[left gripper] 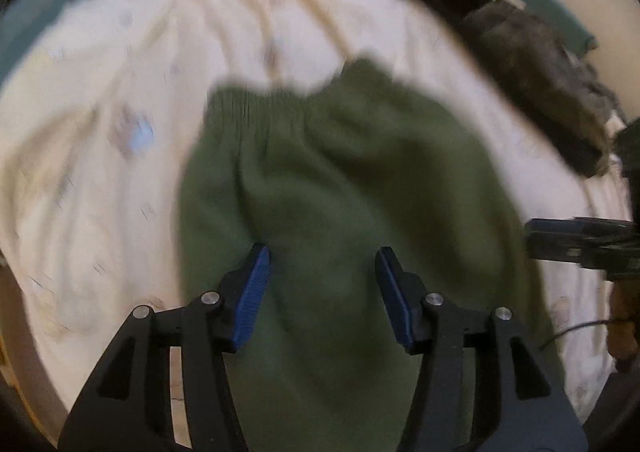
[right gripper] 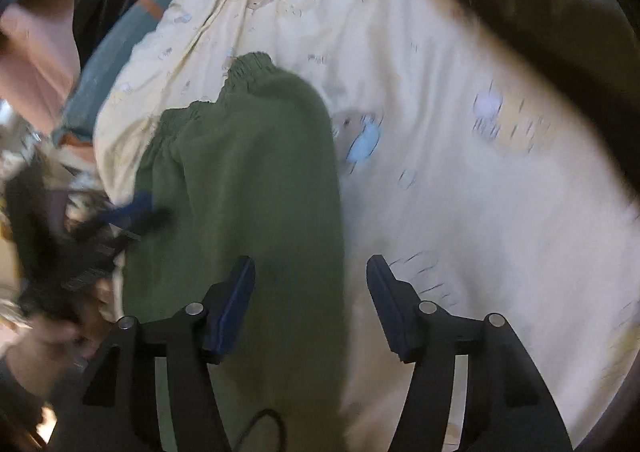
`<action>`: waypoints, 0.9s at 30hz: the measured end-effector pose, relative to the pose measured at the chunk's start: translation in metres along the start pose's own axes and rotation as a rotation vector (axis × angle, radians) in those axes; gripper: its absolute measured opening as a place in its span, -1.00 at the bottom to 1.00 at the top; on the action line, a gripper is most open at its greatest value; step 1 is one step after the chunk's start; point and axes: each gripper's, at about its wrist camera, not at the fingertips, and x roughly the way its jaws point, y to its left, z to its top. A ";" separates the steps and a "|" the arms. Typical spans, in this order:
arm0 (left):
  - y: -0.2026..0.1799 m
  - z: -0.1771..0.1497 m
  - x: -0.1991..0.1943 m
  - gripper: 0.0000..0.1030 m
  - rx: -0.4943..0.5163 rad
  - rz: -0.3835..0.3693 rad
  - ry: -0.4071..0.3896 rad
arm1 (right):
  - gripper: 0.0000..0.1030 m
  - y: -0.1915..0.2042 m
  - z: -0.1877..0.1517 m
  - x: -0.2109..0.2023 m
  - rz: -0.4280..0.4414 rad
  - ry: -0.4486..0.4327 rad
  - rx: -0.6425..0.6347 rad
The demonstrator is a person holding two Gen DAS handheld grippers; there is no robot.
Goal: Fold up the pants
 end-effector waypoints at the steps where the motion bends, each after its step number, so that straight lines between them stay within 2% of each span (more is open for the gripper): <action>1: 0.004 -0.001 0.014 0.00 -0.006 0.006 0.031 | -0.30 0.000 0.000 0.007 -0.010 0.009 -0.007; 2: 0.008 -0.001 0.022 0.03 -0.018 -0.003 0.044 | -0.52 0.005 0.001 0.014 -0.068 0.019 -0.047; 3: 0.011 0.001 0.024 0.03 -0.030 -0.013 0.047 | -0.54 0.010 -0.001 0.020 -0.192 0.016 -0.117; 4: 0.012 0.002 0.022 0.03 -0.042 -0.021 0.048 | -0.47 0.013 -0.001 0.022 -0.369 -0.016 -0.187; 5: 0.012 0.004 0.018 0.03 -0.051 -0.022 0.050 | -0.47 0.013 -0.001 0.019 -0.428 -0.037 -0.200; 7: 0.012 0.003 0.003 0.03 -0.047 0.000 0.062 | -0.44 0.009 -0.002 0.000 -0.346 -0.056 -0.120; 9: 0.013 -0.005 -0.024 0.08 -0.067 -0.013 0.034 | -0.39 0.014 -0.009 -0.022 -0.286 -0.059 -0.100; 11: 0.009 -0.021 -0.053 0.32 -0.085 -0.030 -0.007 | -0.08 0.029 -0.026 -0.044 -0.206 -0.072 -0.122; 12: 0.005 -0.033 -0.067 0.40 -0.095 -0.038 -0.019 | 0.21 0.036 -0.036 -0.055 -0.180 -0.078 -0.125; 14: -0.006 -0.059 -0.087 0.41 -0.114 -0.081 -0.022 | 0.26 0.051 -0.059 -0.063 -0.117 -0.063 -0.125; 15: -0.011 -0.074 -0.092 0.41 -0.127 -0.113 -0.003 | 0.26 0.054 -0.074 -0.064 -0.085 -0.024 -0.114; 16: -0.015 -0.087 -0.094 0.41 -0.130 -0.137 0.011 | 0.26 0.060 -0.091 -0.058 -0.014 0.039 -0.092; 18: -0.029 -0.124 -0.090 0.41 -0.134 -0.157 0.066 | 0.26 0.060 -0.114 -0.045 0.088 0.096 -0.022; 19: -0.035 -0.139 -0.085 0.41 -0.133 -0.159 0.088 | 0.26 0.061 -0.122 -0.036 0.077 0.117 -0.002; 21: -0.043 -0.169 -0.072 0.41 -0.106 -0.119 0.131 | 0.26 0.068 -0.142 -0.011 -0.059 0.174 -0.022; 22: -0.046 -0.177 -0.070 0.41 -0.090 -0.096 0.129 | 0.26 0.073 -0.154 0.001 -0.153 0.193 -0.069; 23: -0.047 -0.186 -0.071 0.41 -0.079 -0.072 0.122 | 0.26 0.078 -0.164 0.008 -0.200 0.211 -0.104; 27: -0.056 -0.221 -0.086 0.46 -0.013 -0.035 0.134 | 0.26 0.098 -0.214 0.012 -0.320 0.258 -0.217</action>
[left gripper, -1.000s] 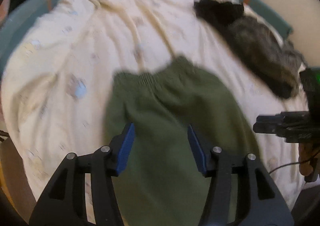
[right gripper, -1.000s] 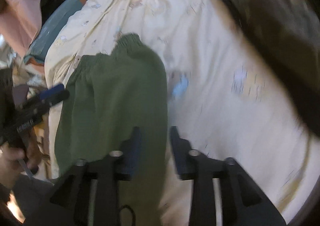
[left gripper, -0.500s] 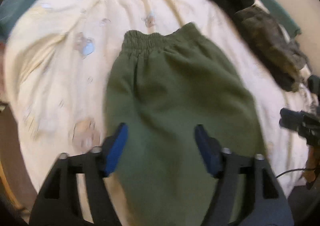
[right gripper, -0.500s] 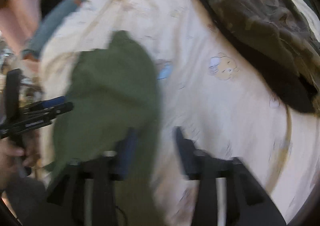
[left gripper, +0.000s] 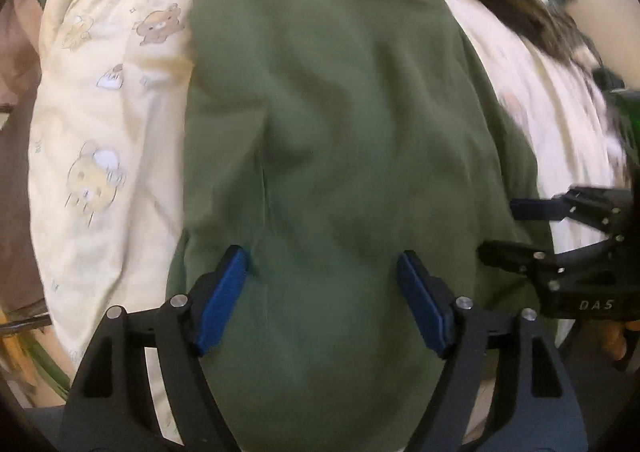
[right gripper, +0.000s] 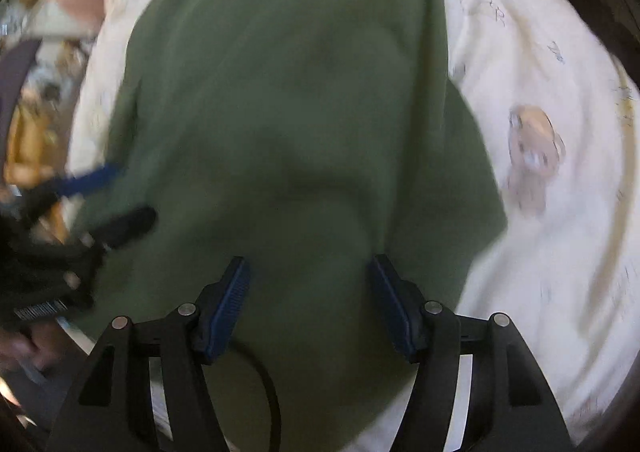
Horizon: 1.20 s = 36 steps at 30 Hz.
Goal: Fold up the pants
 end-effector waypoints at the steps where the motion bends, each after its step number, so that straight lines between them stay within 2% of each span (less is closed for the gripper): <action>1: 0.000 -0.008 -0.002 0.49 0.011 0.013 0.000 | 0.26 0.005 -0.011 -0.002 -0.013 0.000 -0.008; 2: 0.000 -0.016 -0.003 0.53 0.013 0.026 0.007 | 0.26 0.007 -0.022 -0.004 -0.011 -0.001 -0.003; 4: 0.000 -0.031 -0.003 0.75 0.016 0.056 0.038 | 0.28 0.010 -0.042 -0.006 -0.001 0.011 0.019; 5: 0.000 -0.039 -0.001 0.77 0.020 0.075 0.056 | 0.29 0.011 -0.047 -0.006 -0.006 0.013 0.021; 7: 0.000 -0.054 0.002 0.79 0.007 0.060 0.093 | 0.29 0.014 -0.061 -0.004 -0.019 0.033 0.033; 9: 0.002 -0.063 -0.005 0.78 -0.016 0.053 0.082 | 0.30 0.018 -0.069 -0.006 0.001 0.062 0.046; 11: 0.003 -0.067 -0.020 0.78 -0.052 0.034 0.031 | 0.29 0.019 -0.075 -0.016 0.019 0.074 0.059; 14: 0.007 -0.066 -0.047 0.78 -0.110 0.011 -0.106 | 0.29 0.008 -0.068 -0.048 0.079 -0.059 0.134; 16: 0.011 -0.061 -0.057 0.78 -0.130 0.014 -0.167 | 0.32 0.003 -0.052 -0.069 0.112 -0.188 0.189; 17: 0.010 -0.055 -0.058 0.78 -0.141 0.013 -0.186 | 0.33 0.002 -0.042 -0.074 0.089 -0.243 0.196; 20: 0.009 -0.046 -0.045 0.78 -0.149 0.044 -0.184 | 0.35 0.003 -0.020 -0.060 -0.017 -0.297 0.176; 21: 0.011 -0.045 -0.041 0.78 -0.160 0.064 -0.181 | 0.35 0.003 -0.009 -0.042 -0.059 -0.270 0.178; 24: 0.012 -0.042 -0.042 0.78 -0.192 0.063 -0.191 | 0.35 -0.008 -0.006 -0.009 -0.045 -0.201 0.212; 26: 0.012 -0.047 -0.047 0.78 -0.200 0.058 -0.205 | 0.37 -0.002 -0.010 0.006 -0.077 -0.179 0.193; 28: 0.014 -0.047 -0.051 0.78 -0.198 0.055 -0.213 | 0.43 0.003 -0.018 0.010 -0.103 -0.169 0.158; 33: 0.020 -0.047 -0.056 0.78 -0.228 0.019 -0.204 | 0.44 0.008 -0.046 0.002 -0.096 -0.134 0.162; 36: 0.023 -0.046 -0.056 0.78 -0.248 0.005 -0.188 | 0.51 0.016 -0.070 -0.001 -0.100 -0.077 0.140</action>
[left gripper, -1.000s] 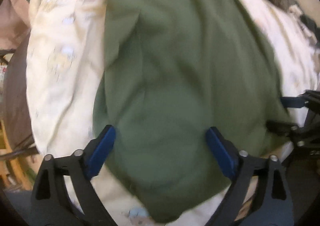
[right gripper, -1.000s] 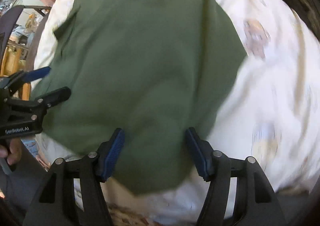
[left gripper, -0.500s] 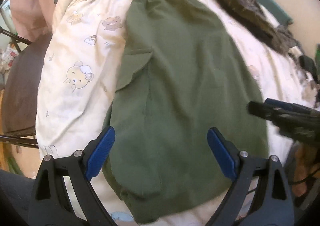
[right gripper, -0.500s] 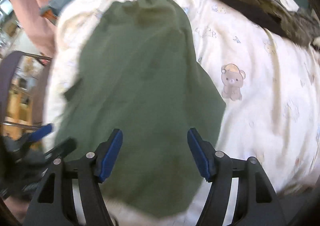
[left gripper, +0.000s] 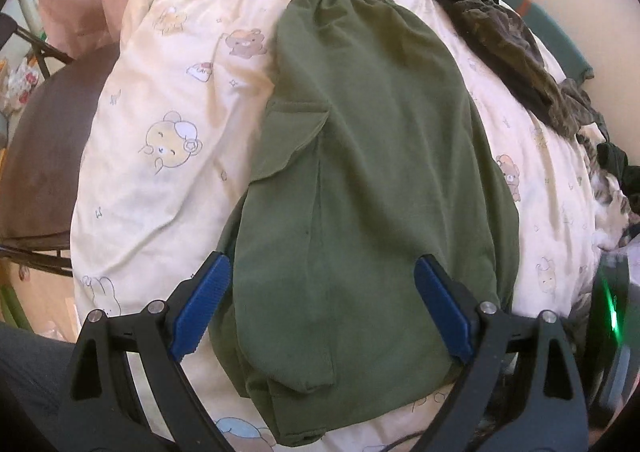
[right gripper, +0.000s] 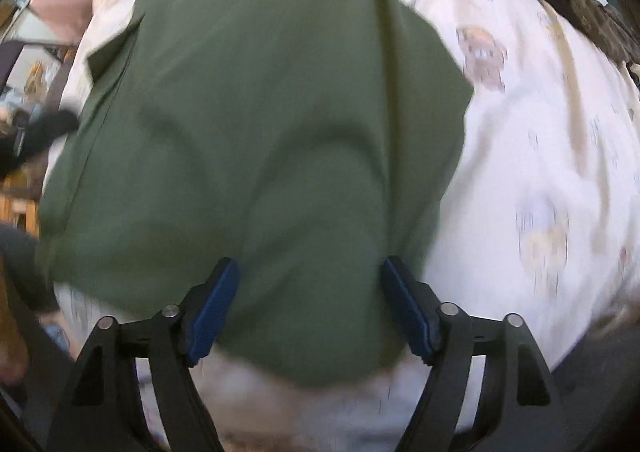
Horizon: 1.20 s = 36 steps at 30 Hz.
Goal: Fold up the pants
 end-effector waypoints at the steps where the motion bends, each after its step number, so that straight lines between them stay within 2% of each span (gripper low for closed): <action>1: 0.000 0.000 0.000 0.78 -0.002 0.001 0.001 | 0.51 0.000 -0.004 -0.002 0.005 0.016 0.002; 5: 0.004 0.003 -0.002 0.78 -0.028 -0.012 -0.004 | 0.51 -0.004 -0.011 -0.022 0.060 0.031 0.025; 7: 0.011 0.007 -0.008 0.78 -0.061 -0.031 -0.013 | 0.51 -0.011 -0.003 -0.047 0.125 -0.053 0.019; 11: 0.031 0.013 -0.017 0.78 -0.122 -0.036 -0.039 | 0.51 -0.044 0.037 -0.096 0.204 -0.299 0.029; 13: 0.043 0.017 -0.016 0.78 -0.154 -0.055 -0.025 | 0.51 -0.065 0.050 -0.107 0.239 -0.361 0.048; 16: 0.058 0.024 -0.009 0.78 -0.205 -0.095 0.003 | 0.51 -0.094 0.070 -0.099 0.248 -0.391 0.104; 19: 0.071 0.048 -0.002 0.80 -0.239 -0.111 0.014 | 0.51 -0.098 0.088 -0.071 0.289 -0.345 0.215; 23: 0.072 0.102 0.016 0.85 -0.197 -0.142 -0.001 | 0.51 -0.107 0.087 -0.060 0.326 -0.293 0.295; 25: 0.067 0.135 0.041 0.86 -0.155 -0.204 0.039 | 0.51 -0.110 0.086 -0.062 0.326 -0.291 0.299; 27: 0.065 0.153 0.065 0.86 -0.129 -0.237 0.089 | 0.51 -0.113 0.080 -0.057 0.305 -0.279 0.303; 29: 0.066 0.162 0.089 0.86 -0.114 -0.243 0.161 | 0.51 -0.116 0.076 -0.054 0.296 -0.258 0.313; 32: 0.066 0.163 0.109 0.85 -0.053 -0.197 0.193 | 0.51 -0.120 0.074 -0.043 0.294 -0.220 0.327; 34: 0.070 0.159 0.118 0.85 -0.068 -0.261 0.225 | 0.51 -0.121 0.073 -0.034 0.292 -0.184 0.339; 36: 0.071 0.157 0.126 0.85 -0.049 -0.290 0.260 | 0.51 -0.121 0.073 -0.027 0.290 -0.159 0.350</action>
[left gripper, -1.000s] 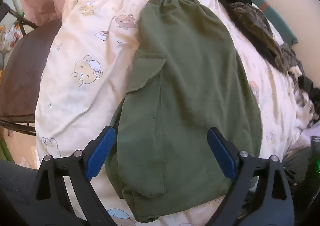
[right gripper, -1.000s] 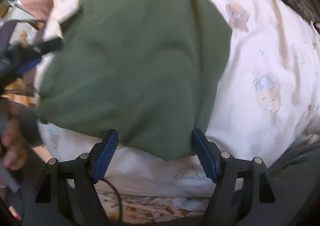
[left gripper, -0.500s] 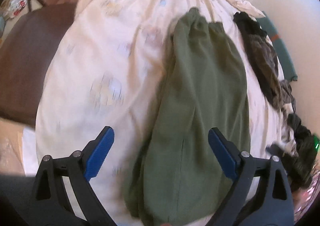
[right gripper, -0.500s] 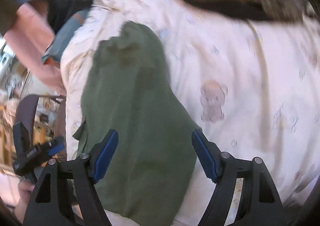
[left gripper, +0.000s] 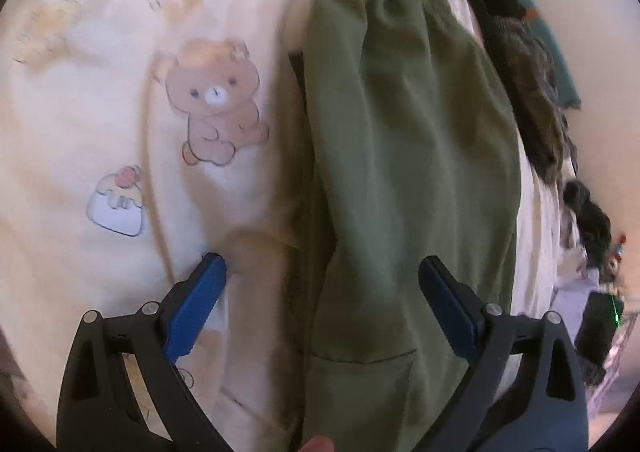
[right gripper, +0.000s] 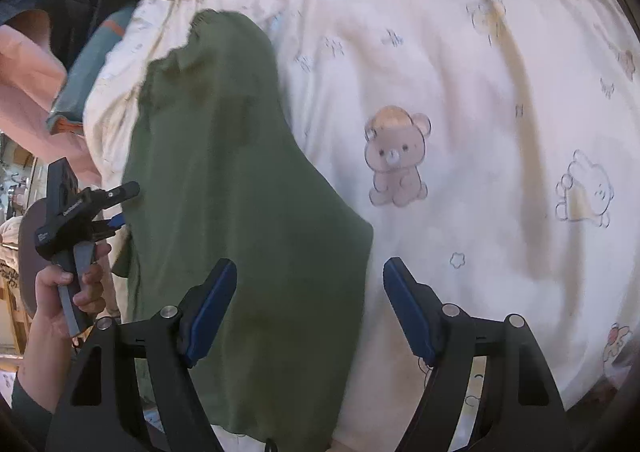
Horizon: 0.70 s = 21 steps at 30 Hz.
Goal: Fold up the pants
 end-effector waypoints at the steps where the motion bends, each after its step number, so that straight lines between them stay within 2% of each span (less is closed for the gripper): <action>1: 0.002 0.000 0.002 0.85 0.011 -0.019 0.011 | 0.51 0.000 0.000 0.002 -0.003 0.002 0.005; 6: -0.001 -0.003 0.012 0.90 0.115 -0.134 0.112 | 0.51 0.000 0.001 0.004 -0.036 -0.002 0.011; 7: -0.001 -0.006 0.016 0.98 0.133 -0.191 0.151 | 0.51 0.000 0.001 0.005 -0.037 -0.001 0.015; 8: -0.002 -0.008 0.020 0.99 0.154 -0.236 0.184 | 0.51 -0.001 0.000 0.005 -0.031 0.001 0.022; 9: -0.002 -0.010 0.021 0.99 0.173 -0.254 0.198 | 0.51 -0.002 0.000 0.006 -0.024 0.003 0.032; 14: 0.005 -0.012 0.020 0.99 0.126 -0.370 0.282 | 0.51 -0.006 0.000 0.007 -0.019 0.008 0.071; 18: -0.009 -0.024 0.027 0.99 0.168 -0.367 0.334 | 0.51 0.002 0.001 0.007 -0.004 -0.001 0.051; 21: -0.029 -0.033 0.036 0.99 0.222 -0.329 0.365 | 0.51 0.005 -0.001 0.007 0.003 0.003 0.031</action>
